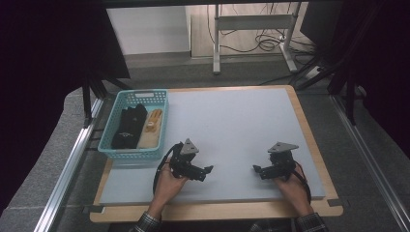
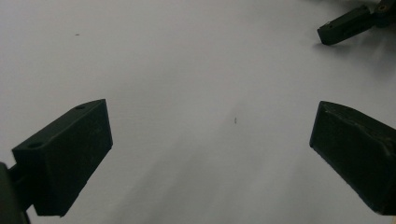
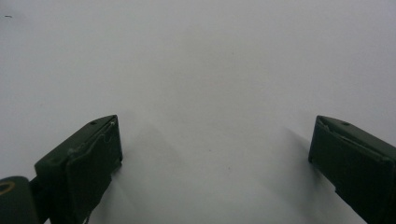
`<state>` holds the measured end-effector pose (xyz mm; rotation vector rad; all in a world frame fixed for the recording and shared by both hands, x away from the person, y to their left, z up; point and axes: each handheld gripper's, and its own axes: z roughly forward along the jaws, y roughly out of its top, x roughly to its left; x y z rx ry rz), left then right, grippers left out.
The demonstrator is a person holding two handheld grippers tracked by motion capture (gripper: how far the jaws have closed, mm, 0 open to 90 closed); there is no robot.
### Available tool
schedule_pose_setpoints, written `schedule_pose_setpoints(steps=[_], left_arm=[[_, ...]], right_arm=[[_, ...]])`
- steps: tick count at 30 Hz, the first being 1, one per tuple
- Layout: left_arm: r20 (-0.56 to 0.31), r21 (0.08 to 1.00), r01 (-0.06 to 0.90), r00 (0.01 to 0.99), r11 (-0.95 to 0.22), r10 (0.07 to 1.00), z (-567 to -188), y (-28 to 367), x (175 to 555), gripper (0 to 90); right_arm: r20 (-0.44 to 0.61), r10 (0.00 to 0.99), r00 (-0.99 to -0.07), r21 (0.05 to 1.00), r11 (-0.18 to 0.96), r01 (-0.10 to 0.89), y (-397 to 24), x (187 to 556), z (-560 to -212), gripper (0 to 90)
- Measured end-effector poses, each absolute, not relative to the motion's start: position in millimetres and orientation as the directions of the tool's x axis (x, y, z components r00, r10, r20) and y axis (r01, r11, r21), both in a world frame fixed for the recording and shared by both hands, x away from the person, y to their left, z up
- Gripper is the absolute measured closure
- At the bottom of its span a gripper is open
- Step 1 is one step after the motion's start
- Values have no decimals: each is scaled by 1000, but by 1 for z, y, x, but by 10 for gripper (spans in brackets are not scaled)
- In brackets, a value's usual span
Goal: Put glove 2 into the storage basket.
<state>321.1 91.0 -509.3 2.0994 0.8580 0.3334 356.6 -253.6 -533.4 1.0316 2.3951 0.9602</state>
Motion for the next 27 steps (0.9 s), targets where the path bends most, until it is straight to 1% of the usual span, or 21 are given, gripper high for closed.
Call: schedule_pose_setpoints(steps=[25,27], left_arm=[[-61,742,485,737,-463,673,-537,88,315,0],[-50,731,488,736,-477,675,-540,86,316,0]], right_arm=[[-57,742,-668,708,502,497,-254,357,-533,24],[-57,742,-668,708,502,497,-254,357,-533,24]])
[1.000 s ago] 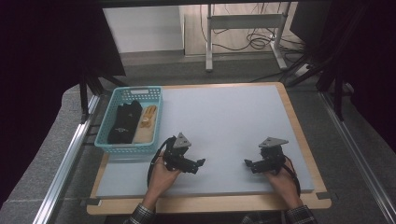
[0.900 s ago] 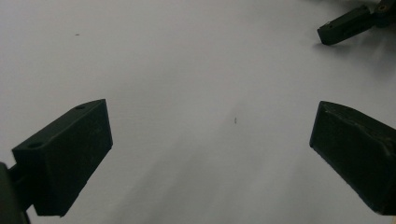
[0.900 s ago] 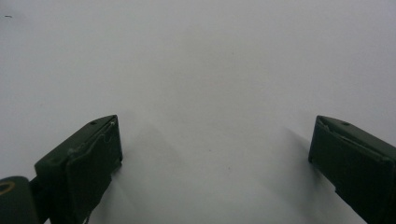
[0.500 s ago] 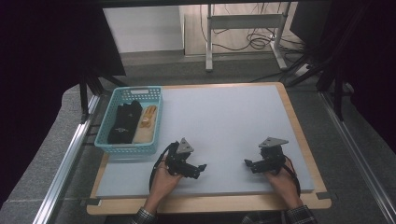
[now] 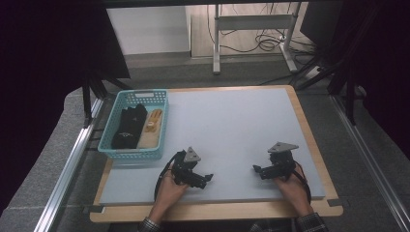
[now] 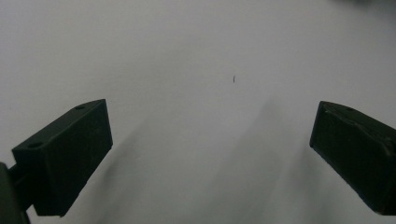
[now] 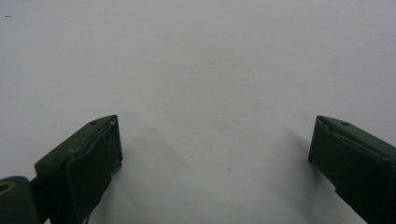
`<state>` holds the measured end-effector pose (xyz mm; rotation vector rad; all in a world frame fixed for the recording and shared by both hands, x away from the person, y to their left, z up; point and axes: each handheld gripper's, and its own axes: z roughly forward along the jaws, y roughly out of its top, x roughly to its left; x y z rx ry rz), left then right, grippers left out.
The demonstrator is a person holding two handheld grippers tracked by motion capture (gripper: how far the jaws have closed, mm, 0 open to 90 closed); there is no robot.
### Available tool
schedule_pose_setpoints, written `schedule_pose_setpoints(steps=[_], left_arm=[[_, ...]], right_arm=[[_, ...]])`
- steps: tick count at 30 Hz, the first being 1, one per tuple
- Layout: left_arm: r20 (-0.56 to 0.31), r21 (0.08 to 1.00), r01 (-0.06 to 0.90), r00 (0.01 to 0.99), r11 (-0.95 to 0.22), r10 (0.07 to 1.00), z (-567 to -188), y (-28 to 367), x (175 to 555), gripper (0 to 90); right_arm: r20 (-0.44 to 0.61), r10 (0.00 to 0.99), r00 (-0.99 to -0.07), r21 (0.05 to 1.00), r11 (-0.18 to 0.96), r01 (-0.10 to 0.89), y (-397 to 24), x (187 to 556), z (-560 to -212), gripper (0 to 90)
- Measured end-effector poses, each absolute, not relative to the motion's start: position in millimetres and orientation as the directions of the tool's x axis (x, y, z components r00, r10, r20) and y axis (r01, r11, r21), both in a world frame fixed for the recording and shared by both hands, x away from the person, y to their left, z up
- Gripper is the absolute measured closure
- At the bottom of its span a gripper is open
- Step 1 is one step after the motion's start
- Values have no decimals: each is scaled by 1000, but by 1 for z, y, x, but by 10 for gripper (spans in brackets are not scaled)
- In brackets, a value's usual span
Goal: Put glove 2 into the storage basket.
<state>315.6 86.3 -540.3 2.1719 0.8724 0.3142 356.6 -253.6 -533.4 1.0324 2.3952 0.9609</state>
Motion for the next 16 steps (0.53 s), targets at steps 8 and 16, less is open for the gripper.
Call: schedule_pose_setpoints(steps=[8,16], left_arm=[[-30,693,507,731,-513,682,-546,80,317,0],[-35,690,512,730,-512,683,-546,80,318,0]], right_arm=[[-57,742,-668,708,502,497,-254,357,-533,25],[-56,742,-668,708,501,497,-254,357,-534,24]])
